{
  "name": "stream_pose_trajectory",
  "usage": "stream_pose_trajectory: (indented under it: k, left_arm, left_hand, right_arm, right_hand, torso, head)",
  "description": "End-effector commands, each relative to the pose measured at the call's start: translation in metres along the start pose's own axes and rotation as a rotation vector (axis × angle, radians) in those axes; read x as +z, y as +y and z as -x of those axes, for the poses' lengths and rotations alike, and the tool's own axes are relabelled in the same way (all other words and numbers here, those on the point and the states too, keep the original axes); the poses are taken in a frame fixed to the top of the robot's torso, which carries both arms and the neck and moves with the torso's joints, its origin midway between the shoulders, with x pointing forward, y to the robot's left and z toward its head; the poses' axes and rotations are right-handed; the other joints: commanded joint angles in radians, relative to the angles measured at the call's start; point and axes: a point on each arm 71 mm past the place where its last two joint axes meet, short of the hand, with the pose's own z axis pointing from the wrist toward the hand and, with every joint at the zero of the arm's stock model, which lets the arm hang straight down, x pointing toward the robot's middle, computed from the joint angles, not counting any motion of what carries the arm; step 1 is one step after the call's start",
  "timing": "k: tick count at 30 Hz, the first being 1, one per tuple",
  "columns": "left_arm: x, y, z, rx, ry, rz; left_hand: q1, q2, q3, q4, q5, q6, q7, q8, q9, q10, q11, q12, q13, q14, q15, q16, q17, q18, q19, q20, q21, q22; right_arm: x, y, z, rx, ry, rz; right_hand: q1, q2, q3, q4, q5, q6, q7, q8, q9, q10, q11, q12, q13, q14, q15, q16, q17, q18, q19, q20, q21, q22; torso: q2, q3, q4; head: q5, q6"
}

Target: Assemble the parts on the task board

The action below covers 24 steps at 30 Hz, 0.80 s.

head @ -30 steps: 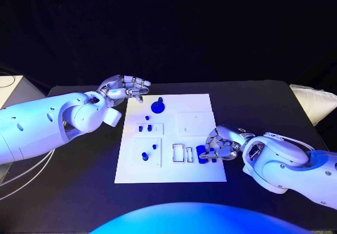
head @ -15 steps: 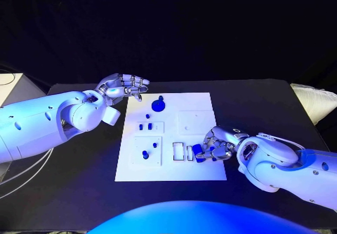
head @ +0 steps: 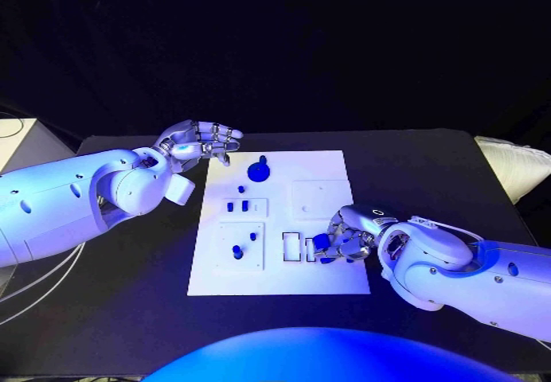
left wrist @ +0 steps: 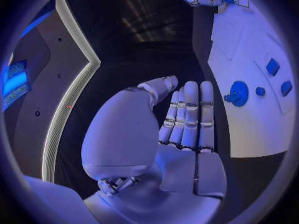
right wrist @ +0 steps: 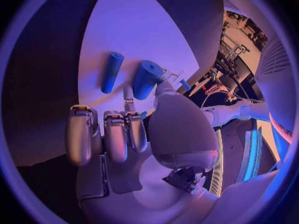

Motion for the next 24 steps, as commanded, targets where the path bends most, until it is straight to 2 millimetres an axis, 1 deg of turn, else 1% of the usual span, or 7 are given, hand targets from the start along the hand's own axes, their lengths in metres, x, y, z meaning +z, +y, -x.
stream_pose_trajectory:
  k: [1,10,12,13,14,18,24]
  left_arm:
    - [0.000,-0.001,-0.003,-0.007,0.021,-0.004]
    - [0.000,-0.001,-0.003,-0.007,0.022,-0.004]
    - [0.000,-0.001,-0.003,-0.007,0.022,-0.003]
    - [0.000,-0.001,-0.003,-0.007,0.022,-0.003]
    - [0.000,-0.001,-0.003,-0.007,0.022,-0.003]
    - [0.000,-0.001,-0.002,-0.007,0.022,-0.003]
    - [0.000,0.000,-0.002,-0.007,0.022,-0.001]
  left_hand:
    - [-0.006,0.007,-0.006,0.001,0.002,-0.007,0.004,0.002,-0.002,-0.006,0.000,0.006,-0.001,-0.004,0.006,0.005,-0.001,0.015,-0.002,0.008,-0.005,-0.001]
    - [-0.006,0.007,-0.007,0.001,0.002,-0.009,0.004,0.004,-0.002,-0.008,0.000,0.006,-0.001,-0.005,0.006,0.006,-0.001,0.015,-0.001,0.009,-0.007,-0.002]
    - [-0.006,0.007,-0.007,0.001,0.002,-0.009,0.004,0.004,-0.002,-0.008,0.000,0.006,-0.001,-0.005,0.006,0.006,-0.001,0.015,-0.001,0.009,-0.007,-0.002]
    - [-0.006,0.007,-0.007,0.001,0.002,-0.009,0.004,0.004,-0.002,-0.008,0.000,0.006,-0.001,-0.005,0.006,0.006,-0.001,0.015,-0.001,0.009,-0.007,-0.002]
    - [-0.006,0.007,-0.007,0.001,0.002,-0.009,0.004,0.004,-0.002,-0.008,0.000,0.006,-0.001,-0.005,0.006,0.006,-0.001,0.015,-0.001,0.009,-0.007,-0.002]
    - [-0.006,0.007,-0.007,0.001,0.002,-0.009,0.004,0.004,-0.002,-0.008,0.000,0.006,-0.001,-0.005,0.006,0.006,-0.001,0.015,-0.001,0.009,-0.007,-0.002]
    - [-0.006,0.007,-0.007,0.001,0.002,-0.009,0.004,0.004,-0.002,-0.008,0.000,0.006,-0.001,-0.005,0.006,0.006,-0.001,0.015,-0.001,0.009,-0.007,-0.002]
  right_arm:
    - [0.001,-0.001,-0.008,-0.031,0.041,-0.007]
    - [0.003,-0.005,-0.011,-0.033,0.066,-0.026]
    - [0.004,-0.007,-0.011,-0.014,0.071,-0.037]
    - [0.004,-0.008,-0.012,-0.003,0.071,-0.042]
    - [0.004,-0.009,-0.011,0.007,0.071,-0.046]
    - [0.004,-0.010,-0.011,0.048,0.065,-0.060]
    - [0.003,-0.014,-0.011,0.132,0.063,-0.091]
  right_hand:
    - [-0.001,0.007,-0.001,-0.002,0.019,0.005,0.001,-0.008,-0.003,0.075,-0.003,0.000,0.220,0.109,0.003,0.005,0.263,-0.015,0.072,0.010,0.003,0.213]
    - [0.028,0.023,0.011,-0.003,0.102,0.009,0.001,-0.012,-0.003,0.075,-0.003,-0.001,0.221,0.109,0.004,0.005,0.263,-0.015,0.071,0.011,0.007,0.217]
    - [0.040,0.026,0.016,-0.004,0.137,0.012,0.000,-0.013,-0.003,0.075,-0.004,-0.001,0.222,0.109,0.003,0.005,0.263,-0.015,0.071,0.011,0.008,0.218]
    - [0.061,0.032,0.026,-0.006,0.187,0.014,-0.001,-0.015,-0.004,0.075,-0.005,-0.002,0.222,0.109,0.002,0.005,0.263,-0.015,0.071,0.010,0.009,0.219]
    - [0.073,0.033,0.032,-0.006,0.207,0.016,-0.002,-0.016,-0.005,0.075,-0.006,-0.002,0.222,0.109,0.002,0.005,0.263,-0.015,0.071,0.010,0.010,0.220]
    - [0.134,0.027,0.066,-0.013,0.292,0.021,-0.005,-0.022,-0.010,0.076,-0.010,-0.001,0.225,0.109,-0.002,0.005,0.263,-0.016,0.072,0.007,0.015,0.223]
    - [0.178,0.007,0.128,-0.007,0.305,0.029,-0.005,-0.030,-0.018,0.078,-0.010,0.001,0.228,0.109,-0.003,0.005,0.263,-0.018,0.073,0.005,0.022,0.225]
  torso:
    - [0.000,-0.0008,0.0005]
    - [-0.001,-0.0007,0.0023]
    - [-0.001,-0.0009,0.0031]
    - [-0.001,-0.0011,0.0032]
    - [-0.002,-0.0014,0.0035]
    - [-0.001,-0.0014,0.0046]
    - [-0.001,-0.0017,0.0060]
  head:
    - [0.000,0.000]
    - [-0.007,0.000]
    - [-0.010,0.000]
    - [-0.010,0.000]
    - [-0.011,0.000]
    - [-0.014,0.000]
    - [-0.013,0.000]
